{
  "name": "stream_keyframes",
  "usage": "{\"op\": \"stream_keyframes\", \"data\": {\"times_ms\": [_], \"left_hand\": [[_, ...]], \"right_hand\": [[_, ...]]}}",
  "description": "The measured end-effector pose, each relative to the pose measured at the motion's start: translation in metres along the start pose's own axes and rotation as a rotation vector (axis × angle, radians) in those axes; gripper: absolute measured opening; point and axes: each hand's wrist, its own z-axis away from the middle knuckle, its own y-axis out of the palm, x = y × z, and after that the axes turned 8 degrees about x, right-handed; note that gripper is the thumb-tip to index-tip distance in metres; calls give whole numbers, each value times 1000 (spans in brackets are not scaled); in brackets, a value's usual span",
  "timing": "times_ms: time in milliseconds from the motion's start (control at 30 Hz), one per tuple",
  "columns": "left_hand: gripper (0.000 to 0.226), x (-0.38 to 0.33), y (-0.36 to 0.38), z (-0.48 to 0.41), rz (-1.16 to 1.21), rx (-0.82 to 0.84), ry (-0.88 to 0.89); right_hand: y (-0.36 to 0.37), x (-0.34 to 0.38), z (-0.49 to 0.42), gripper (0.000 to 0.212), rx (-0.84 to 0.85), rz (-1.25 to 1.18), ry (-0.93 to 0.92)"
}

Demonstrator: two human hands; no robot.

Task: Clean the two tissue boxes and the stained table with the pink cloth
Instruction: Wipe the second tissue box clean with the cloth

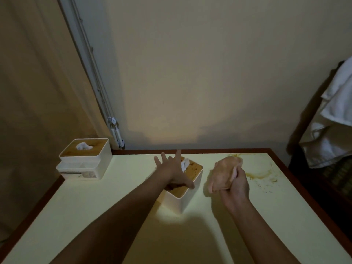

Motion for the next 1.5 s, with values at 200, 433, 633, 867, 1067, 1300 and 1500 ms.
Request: {"op": "stream_keyframes", "data": {"times_ms": [200, 433, 633, 867, 1067, 1300, 1500], "left_hand": [[150, 7, -37, -1, -303, 287, 187], [121, 18, -31, 3, -23, 97, 170], [103, 20, 25, 6, 307, -329, -5], [109, 15, 41, -3, 293, -341, -62], [87, 35, 37, -14, 237, -283, 44], [70, 34, 39, -14, 199, -314, 61], [70, 36, 38, -9, 177, -319, 82]], "right_hand": [[-14, 15, 12, 46, 85, 82, -38], [-29, -12, 8, 59, 16, 240, 6], [-16, -37, 15, 72, 116, 397, 40], [2, -81, 8, 114, 316, 405, 1], [13, -112, 18, 147, 328, 581, -21], [20, -105, -61, 111, 220, 510, 144], [15, -114, -60, 119, 225, 493, 229]]}}
